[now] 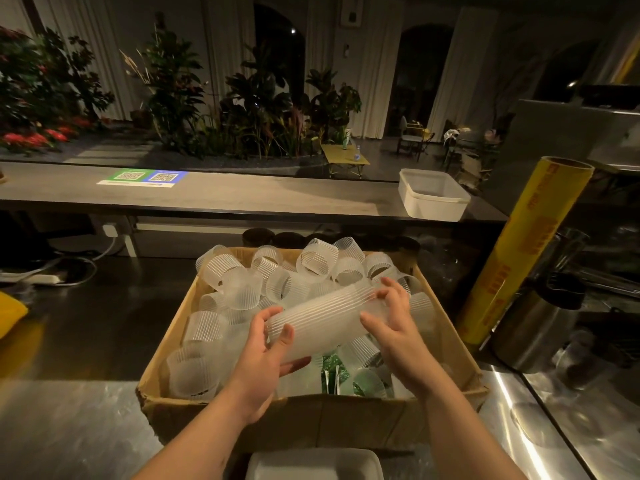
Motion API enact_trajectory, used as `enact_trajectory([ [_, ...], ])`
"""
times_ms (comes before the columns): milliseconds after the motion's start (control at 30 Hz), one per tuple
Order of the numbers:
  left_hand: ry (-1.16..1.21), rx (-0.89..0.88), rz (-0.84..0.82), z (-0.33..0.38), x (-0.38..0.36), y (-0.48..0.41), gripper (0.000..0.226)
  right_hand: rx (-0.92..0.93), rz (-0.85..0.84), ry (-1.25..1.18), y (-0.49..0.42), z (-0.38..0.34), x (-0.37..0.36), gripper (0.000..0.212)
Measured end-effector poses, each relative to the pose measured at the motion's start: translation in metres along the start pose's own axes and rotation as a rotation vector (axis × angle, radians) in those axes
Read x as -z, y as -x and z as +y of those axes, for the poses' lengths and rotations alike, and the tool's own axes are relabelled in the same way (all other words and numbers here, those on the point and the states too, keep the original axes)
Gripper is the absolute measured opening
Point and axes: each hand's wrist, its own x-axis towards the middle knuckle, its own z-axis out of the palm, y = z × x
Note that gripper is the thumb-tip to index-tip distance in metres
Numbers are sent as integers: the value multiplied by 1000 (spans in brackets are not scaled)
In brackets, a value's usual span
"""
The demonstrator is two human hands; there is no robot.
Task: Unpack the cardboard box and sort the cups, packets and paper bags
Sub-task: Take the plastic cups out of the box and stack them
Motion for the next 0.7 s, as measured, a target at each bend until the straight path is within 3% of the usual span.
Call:
enact_trajectory([
  [100,8,-7,2,1,-1,2,54,10,-112,-159,-5,-1,-13,62],
  [200,73,-22,30,2,-1,2,47,-2,-138,-288,-8,-6,-19,74],
  [300,191,-20,60,7,-1,3,44,-106,188,-446,-13,2,-21,45],
  [367,271,-18,74,10,1,2,46,-241,313,-287,-12,10,-24,15],
  [400,300,-21,73,12,2,1,46,-275,249,-134,-11,16,-27,10],
  [467,315,-30,58,17,3,-1,41,-234,-46,179,-7,32,-35,12],
  [567,271,-49,40,24,3,-3,40,-177,-400,545,-7,36,-51,36],
  [633,238,-61,39,24,3,-1,41,-193,-438,640,-9,32,-57,38],
  [700,202,-74,42,20,4,1,42,-203,-419,586,-11,29,-57,20],
])
